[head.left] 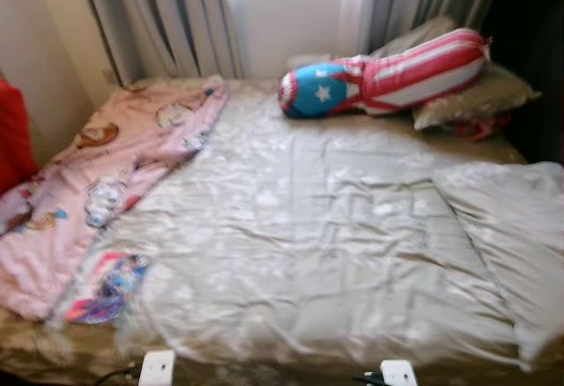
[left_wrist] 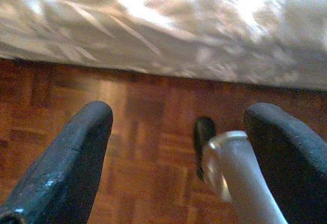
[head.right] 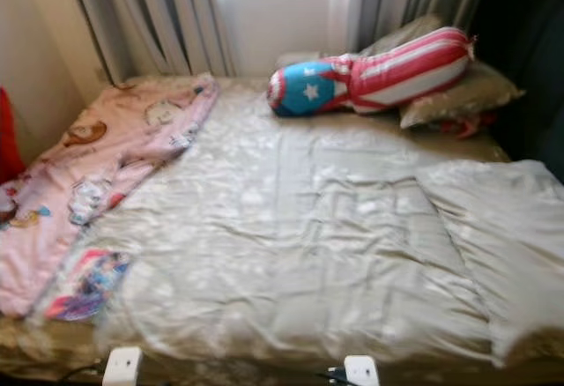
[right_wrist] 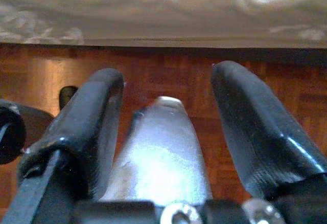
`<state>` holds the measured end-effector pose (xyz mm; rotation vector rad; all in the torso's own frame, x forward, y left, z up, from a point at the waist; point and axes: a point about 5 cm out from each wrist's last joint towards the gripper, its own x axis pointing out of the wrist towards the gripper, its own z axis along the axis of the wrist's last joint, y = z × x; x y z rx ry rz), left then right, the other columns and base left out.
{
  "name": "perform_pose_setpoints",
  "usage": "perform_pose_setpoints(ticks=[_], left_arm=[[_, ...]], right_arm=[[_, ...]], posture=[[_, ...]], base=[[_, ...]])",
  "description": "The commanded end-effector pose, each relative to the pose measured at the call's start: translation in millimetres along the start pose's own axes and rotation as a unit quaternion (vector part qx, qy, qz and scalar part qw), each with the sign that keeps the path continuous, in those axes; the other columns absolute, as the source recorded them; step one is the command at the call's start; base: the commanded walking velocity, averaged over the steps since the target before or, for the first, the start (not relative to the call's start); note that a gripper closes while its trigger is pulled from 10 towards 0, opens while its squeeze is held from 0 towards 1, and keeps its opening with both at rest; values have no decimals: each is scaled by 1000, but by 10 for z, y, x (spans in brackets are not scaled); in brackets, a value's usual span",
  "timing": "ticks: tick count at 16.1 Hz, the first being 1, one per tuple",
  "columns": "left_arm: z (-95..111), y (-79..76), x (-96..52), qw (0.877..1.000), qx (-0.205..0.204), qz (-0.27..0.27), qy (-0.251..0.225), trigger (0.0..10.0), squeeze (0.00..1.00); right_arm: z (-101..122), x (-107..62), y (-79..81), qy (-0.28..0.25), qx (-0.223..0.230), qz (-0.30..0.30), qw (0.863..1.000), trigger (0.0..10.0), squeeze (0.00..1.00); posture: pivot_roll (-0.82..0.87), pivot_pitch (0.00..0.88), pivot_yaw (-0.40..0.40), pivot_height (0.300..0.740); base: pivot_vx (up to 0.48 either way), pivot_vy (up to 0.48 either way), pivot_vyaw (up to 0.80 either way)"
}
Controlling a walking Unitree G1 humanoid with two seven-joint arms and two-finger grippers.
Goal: Clean up the room
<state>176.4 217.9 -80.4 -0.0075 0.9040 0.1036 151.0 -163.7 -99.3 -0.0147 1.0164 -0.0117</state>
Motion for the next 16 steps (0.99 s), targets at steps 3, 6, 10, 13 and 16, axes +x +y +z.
perform_pose_setpoints(ticks=[3,6,10,13,16], left_arm=[[-8,-73,7,1000,-3,-7,1,10000,0],[-5,-82,9,1000,-4,-7,1,10000,0],[-1,-81,10,1000,-5,-7,1,10000,0],[-2,-72,8,1000,-4,-7,1,10000,0],[-1,-63,8,1000,-3,-7,1,10000,0]], right_arm=[[-42,-15,-115,5,-8,-11,1000,10000,0],[-56,-22,-164,6,-9,-14,1000,10000,0],[-27,-14,-134,1,-10,-14,1000,10000,0],[-1,-5,-83,-2,-11,-12,1000,10000,0],[1,-5,-82,-2,-10,-13,1000,10000,0]], posture=[[-66,0,26,740],[-66,0,23,740],[-66,0,24,740],[-65,0,26,740],[-65,0,33,740]], base=[[0,387,0],[0,386,0],[0,384,0],[0,382,0],[0,380,0]])
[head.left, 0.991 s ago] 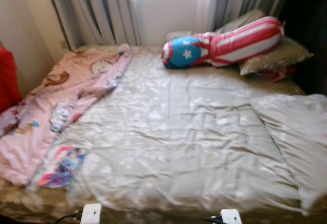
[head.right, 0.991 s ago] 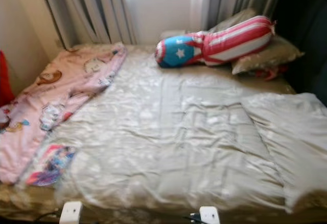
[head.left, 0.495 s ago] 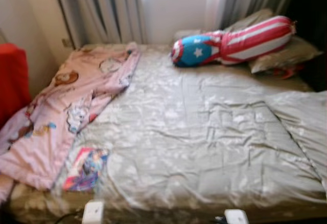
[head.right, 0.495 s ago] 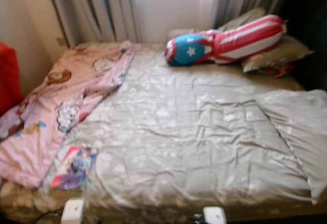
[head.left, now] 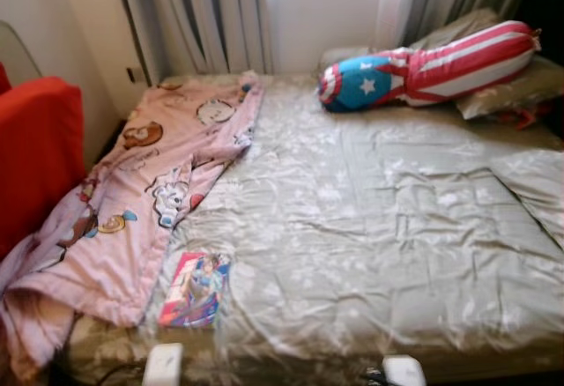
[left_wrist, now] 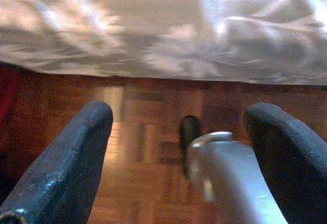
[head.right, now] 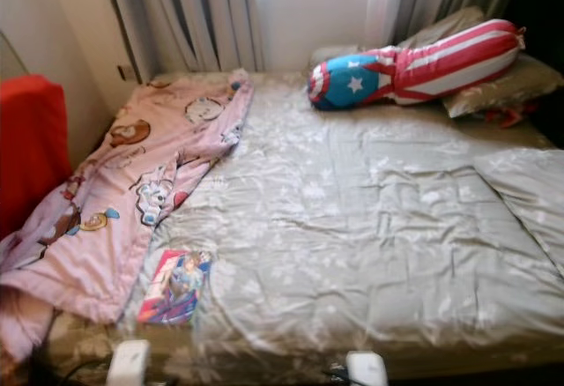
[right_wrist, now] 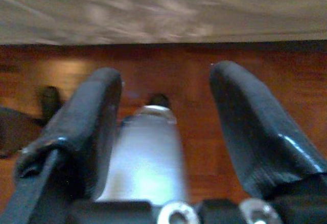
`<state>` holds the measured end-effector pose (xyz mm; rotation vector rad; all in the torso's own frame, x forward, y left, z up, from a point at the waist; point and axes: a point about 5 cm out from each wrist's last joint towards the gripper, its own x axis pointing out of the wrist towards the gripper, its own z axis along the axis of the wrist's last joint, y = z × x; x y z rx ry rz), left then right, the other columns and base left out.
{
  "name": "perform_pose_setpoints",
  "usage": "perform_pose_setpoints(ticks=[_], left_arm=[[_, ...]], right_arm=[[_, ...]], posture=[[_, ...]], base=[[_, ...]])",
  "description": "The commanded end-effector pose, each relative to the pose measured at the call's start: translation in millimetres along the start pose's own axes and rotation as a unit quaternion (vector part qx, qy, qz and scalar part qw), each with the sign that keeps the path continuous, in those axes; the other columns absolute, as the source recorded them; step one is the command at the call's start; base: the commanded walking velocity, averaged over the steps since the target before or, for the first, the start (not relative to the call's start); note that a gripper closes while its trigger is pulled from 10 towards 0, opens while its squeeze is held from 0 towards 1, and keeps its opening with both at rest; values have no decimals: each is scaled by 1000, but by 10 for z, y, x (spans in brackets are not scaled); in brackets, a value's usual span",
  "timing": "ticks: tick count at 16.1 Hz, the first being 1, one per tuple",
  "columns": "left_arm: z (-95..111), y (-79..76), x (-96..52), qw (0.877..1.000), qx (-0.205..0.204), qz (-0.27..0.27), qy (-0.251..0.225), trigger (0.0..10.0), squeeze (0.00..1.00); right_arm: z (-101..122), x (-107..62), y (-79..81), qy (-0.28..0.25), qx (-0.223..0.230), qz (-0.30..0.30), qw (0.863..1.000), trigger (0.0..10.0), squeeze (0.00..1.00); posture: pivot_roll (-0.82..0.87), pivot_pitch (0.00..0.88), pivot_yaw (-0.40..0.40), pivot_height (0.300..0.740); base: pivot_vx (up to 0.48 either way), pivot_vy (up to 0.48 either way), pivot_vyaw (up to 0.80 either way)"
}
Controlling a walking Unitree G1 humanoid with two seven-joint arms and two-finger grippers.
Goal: Clean up the room
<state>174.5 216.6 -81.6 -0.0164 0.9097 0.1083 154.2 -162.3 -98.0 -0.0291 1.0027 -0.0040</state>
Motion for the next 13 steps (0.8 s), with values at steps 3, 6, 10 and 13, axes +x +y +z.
perform_pose_setpoints(ticks=[3,6,10,13], left_arm=[[19,-48,10,1000,5,-8,-1,10000,0],[13,-47,8,1000,6,-9,0,10000,0],[5,-55,7,1000,6,-9,0,10000,0],[8,-54,8,1000,4,-8,0,10000,0]], right_arm=[[-45,-16,-114,4,-2,-14,1000,10000,0],[-42,-16,-123,3,-2,-15,1000,10000,0],[-48,-17,-121,3,-4,-15,1000,10000,0],[-53,-18,-119,4,-3,-16,1000,10000,0]], posture=[[-67,0,37,740],[-71,0,41,740],[-70,0,38,740],[-69,0,36,740]], base=[[0,379,0],[0,380,0],[0,379,0],[0,379,0]])
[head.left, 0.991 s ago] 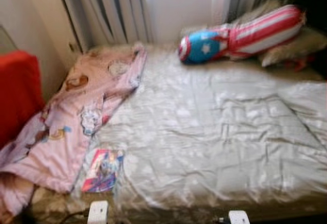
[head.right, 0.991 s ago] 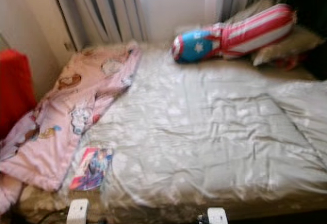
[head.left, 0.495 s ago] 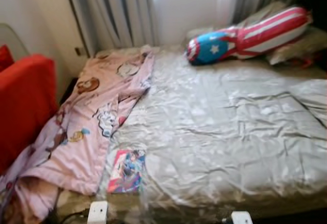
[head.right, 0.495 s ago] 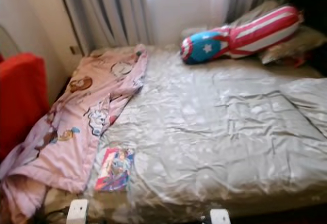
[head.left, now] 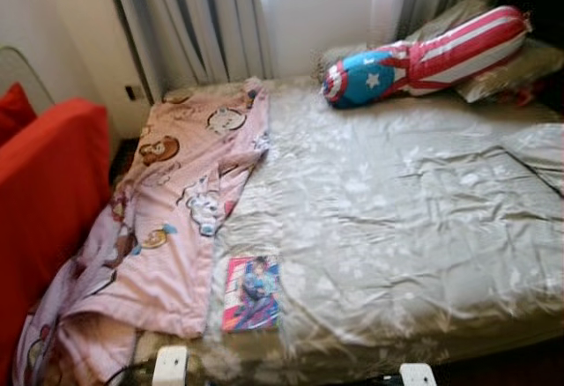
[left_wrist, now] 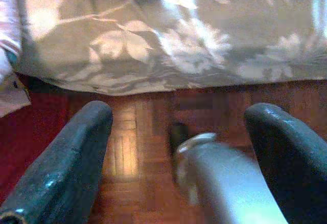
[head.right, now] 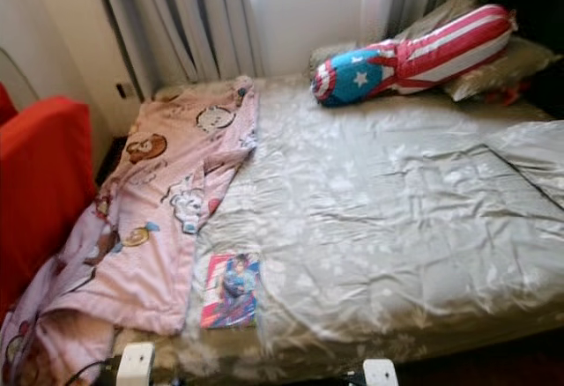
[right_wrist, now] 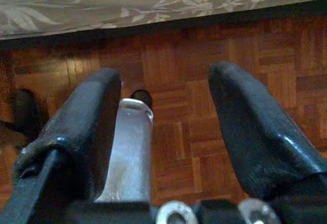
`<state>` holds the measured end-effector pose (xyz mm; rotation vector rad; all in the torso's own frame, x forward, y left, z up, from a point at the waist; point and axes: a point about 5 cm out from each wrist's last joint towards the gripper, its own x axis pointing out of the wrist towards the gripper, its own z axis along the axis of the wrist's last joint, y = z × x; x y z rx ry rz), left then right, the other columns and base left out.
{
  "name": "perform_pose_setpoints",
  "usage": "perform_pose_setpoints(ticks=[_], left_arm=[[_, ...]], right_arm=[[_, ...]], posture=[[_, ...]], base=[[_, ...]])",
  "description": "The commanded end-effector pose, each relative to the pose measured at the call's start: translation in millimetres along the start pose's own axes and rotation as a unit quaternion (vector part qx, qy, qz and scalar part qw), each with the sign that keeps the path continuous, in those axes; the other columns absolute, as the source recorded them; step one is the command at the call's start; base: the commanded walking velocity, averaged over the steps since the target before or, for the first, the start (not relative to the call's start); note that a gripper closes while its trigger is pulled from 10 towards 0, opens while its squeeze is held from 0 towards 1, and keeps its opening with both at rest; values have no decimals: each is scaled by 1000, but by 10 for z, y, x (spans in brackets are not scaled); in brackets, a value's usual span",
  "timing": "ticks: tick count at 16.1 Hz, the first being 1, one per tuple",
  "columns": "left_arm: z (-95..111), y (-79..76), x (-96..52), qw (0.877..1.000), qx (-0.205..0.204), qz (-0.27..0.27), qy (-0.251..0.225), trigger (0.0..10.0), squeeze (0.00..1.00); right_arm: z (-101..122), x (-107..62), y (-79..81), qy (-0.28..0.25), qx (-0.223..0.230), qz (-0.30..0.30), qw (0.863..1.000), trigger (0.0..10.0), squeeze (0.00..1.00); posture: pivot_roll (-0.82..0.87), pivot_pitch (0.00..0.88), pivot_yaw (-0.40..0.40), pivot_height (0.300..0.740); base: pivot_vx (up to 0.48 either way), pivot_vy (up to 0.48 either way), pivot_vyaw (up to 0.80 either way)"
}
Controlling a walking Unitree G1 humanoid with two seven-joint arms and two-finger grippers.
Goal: Clean up the room
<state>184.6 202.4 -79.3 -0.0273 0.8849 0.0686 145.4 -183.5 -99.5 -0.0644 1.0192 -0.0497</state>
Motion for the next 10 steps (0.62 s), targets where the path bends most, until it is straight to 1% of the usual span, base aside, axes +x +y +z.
perform_pose_setpoints(ticks=[1,3,5,10], left_arm=[[-73,96,-28,1000,1,12,11,10000,0],[-71,95,-27,1000,0,13,11,10000,0],[-66,94,-26,1000,-1,14,10,10000,0],[-51,91,-24,1000,-3,14,4,10000,0]], right_arm=[[31,7,87,-4,1,11,1000,10000,0],[27,7,82,-4,2,11,1000,10000,0],[26,6,75,-3,2,11,1000,10000,0],[30,7,62,-4,-1,12,1000,10000,0]], posture=[[-69,0,33,740],[-68,0,32,740],[-65,0,30,740],[-63,0,28,740]], base=[[0,382,0],[0,379,0],[0,266,0],[0,0,0]])
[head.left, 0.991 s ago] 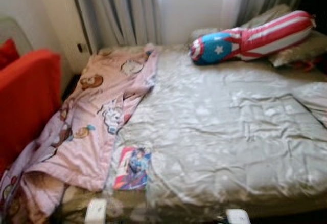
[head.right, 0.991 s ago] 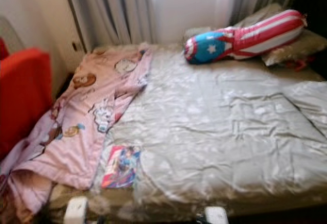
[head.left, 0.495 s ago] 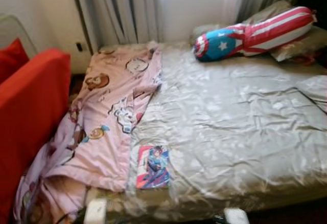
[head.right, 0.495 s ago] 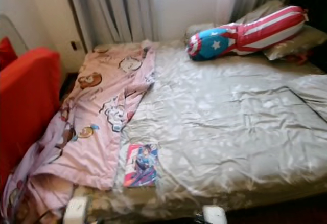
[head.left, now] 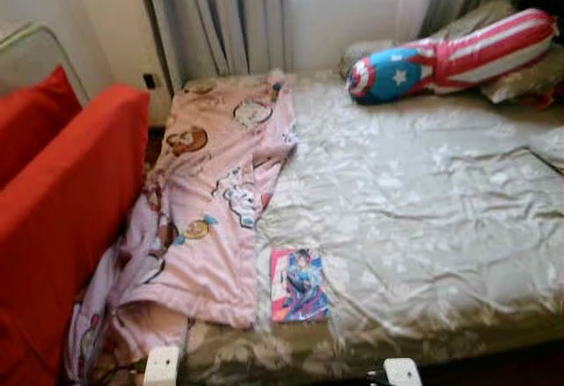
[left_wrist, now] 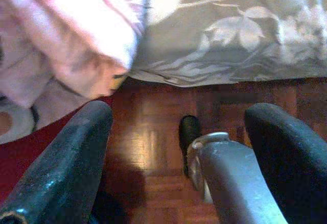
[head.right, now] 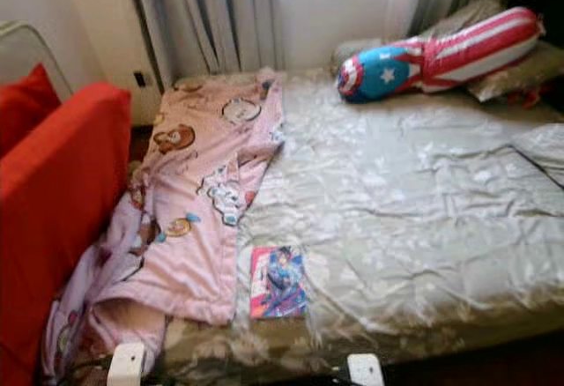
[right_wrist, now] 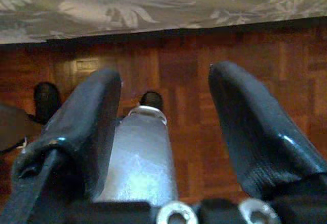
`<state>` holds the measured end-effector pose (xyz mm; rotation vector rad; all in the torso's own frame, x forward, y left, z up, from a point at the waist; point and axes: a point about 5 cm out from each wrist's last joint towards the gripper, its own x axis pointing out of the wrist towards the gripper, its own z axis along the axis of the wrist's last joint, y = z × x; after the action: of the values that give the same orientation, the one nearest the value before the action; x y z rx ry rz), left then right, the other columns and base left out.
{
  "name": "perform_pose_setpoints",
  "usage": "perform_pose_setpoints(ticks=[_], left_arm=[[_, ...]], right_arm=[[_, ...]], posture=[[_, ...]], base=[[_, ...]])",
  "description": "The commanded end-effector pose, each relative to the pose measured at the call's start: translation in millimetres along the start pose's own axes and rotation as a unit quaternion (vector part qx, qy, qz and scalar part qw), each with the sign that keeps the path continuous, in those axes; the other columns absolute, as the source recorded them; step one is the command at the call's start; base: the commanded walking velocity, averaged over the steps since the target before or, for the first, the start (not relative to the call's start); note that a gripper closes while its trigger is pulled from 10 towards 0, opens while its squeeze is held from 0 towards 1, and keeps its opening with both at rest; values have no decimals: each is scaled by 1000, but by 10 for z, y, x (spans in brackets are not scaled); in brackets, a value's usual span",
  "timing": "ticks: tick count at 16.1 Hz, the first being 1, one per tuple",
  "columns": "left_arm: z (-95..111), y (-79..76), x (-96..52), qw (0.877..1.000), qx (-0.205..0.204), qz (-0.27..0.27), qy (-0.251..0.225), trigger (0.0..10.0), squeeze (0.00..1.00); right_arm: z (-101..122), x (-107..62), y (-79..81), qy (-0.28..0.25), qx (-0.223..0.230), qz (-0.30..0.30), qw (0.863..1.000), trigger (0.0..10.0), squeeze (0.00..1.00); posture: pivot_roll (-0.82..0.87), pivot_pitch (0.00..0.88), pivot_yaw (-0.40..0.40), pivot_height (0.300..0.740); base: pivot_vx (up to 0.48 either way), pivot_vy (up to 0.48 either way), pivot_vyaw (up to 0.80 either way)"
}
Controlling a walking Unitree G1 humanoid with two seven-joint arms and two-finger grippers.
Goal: Clean up the room
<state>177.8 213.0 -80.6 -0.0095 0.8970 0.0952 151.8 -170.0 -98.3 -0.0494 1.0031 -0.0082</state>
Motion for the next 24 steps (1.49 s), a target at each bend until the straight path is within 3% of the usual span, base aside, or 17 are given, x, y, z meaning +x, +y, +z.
perform_pose_setpoints(ticks=[1,9,14,24], left_arm=[[6,-22,3,1000,-6,-2,-3,10000,0],[5,-24,3,1000,-10,-6,-3,10000,0],[3,-25,2,1000,-11,-8,-2,10000,0],[0,-34,2,1000,-11,-13,-2,10000,0]], right_arm=[[-36,-10,-71,5,2,-8,1000,10000,0],[-14,-5,-40,1,-10,-6,1000,10000,0],[14,4,42,-2,-18,-3,1000,10000,0],[-63,-17,-44,4,-4,-10,1000,10000,0]], posture=[[-62,0,27,740],[-59,0,28,740],[-62,0,29,740],[-65,0,30,740]], base=[[0,0,0],[0,0,0],[0,0,733],[0,0,677]])
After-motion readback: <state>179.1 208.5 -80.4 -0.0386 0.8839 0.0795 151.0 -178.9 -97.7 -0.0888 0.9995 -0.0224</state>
